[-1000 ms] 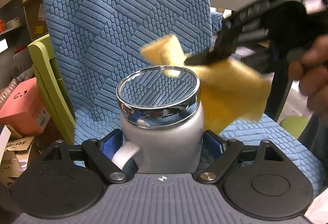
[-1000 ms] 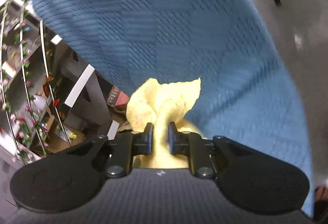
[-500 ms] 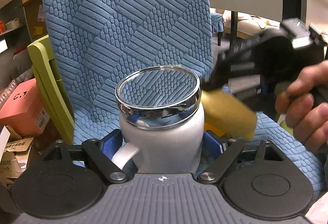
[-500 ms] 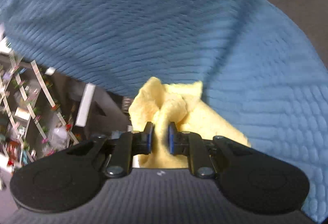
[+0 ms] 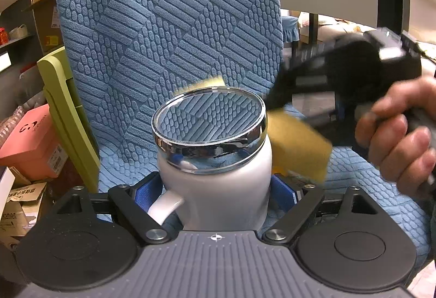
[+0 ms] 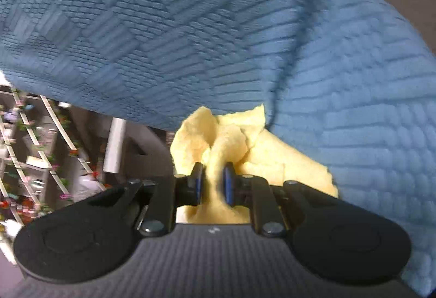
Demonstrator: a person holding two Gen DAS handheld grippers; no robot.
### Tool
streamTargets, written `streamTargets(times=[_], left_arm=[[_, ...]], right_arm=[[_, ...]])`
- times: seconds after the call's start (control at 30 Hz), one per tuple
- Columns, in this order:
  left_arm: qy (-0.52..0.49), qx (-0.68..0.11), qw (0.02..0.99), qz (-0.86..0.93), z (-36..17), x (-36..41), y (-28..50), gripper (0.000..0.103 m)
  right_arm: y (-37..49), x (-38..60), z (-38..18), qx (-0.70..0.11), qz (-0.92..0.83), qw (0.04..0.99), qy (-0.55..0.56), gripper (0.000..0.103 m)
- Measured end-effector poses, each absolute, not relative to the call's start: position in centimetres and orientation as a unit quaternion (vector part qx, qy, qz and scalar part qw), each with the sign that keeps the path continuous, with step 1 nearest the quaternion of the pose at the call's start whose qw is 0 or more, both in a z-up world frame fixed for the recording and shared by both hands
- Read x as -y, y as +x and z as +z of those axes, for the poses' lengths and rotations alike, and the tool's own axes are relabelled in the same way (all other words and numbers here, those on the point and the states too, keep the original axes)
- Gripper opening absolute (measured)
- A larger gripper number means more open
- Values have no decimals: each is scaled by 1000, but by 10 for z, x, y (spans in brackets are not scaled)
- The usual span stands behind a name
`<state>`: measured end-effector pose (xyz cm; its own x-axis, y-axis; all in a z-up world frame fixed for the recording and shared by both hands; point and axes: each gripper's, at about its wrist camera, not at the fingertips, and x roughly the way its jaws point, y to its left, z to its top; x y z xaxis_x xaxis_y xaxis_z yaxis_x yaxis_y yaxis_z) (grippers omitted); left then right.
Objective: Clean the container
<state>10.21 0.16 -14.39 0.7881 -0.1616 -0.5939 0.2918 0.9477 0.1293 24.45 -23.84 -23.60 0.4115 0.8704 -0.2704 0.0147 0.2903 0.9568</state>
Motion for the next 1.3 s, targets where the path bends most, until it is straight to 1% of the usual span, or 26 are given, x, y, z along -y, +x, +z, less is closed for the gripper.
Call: streamTargets(times=[0.07, 0.27, 0.37, 0.43, 0.53, 0.63, 0.77, 0.83, 0.97, 1.1, 1.17, 1.3], left_arm=[[112, -304, 938, -123, -144, -1, 103, 88], [118, -315, 932, -139, -143, -4, 106, 88], [121, -318, 929, -143, -144, -3, 107, 89], [122, -320, 929, -142, -145, -2, 108, 89], [124, -323, 928, -136, -147, 1, 109, 89], [125, -327, 928, -126, -149, 5, 109, 90], [118, -338, 928, -103, -150, 9, 112, 91], [117, -338, 929, -95, -149, 11, 111, 91], [118, -334, 932, -83, -146, 14, 107, 91], [120, -329, 934, -70, -143, 17, 104, 91], [120, -327, 935, -64, -141, 18, 103, 88], [122, -325, 936, -58, -139, 20, 102, 88]], right_arm=[[245, 238, -230, -430, 337, 673, 498, 17], [255, 237, -247, -468, 321, 658, 495, 17], [258, 238, -238, -444, 359, 641, 512, 17], [259, 235, -234, -436, 375, 650, 497, 17], [264, 232, -250, -470, 351, 646, 489, 17], [272, 225, -252, -486, 353, 649, 467, 17], [276, 221, -240, -465, 391, 629, 485, 18], [277, 217, -237, -464, 406, 627, 476, 18], [289, 205, -242, -491, 395, 633, 450, 18], [298, 194, -229, -483, 421, 643, 419, 18], [302, 190, -232, -491, 426, 638, 413, 18], [309, 181, -237, -507, 434, 629, 399, 18]])
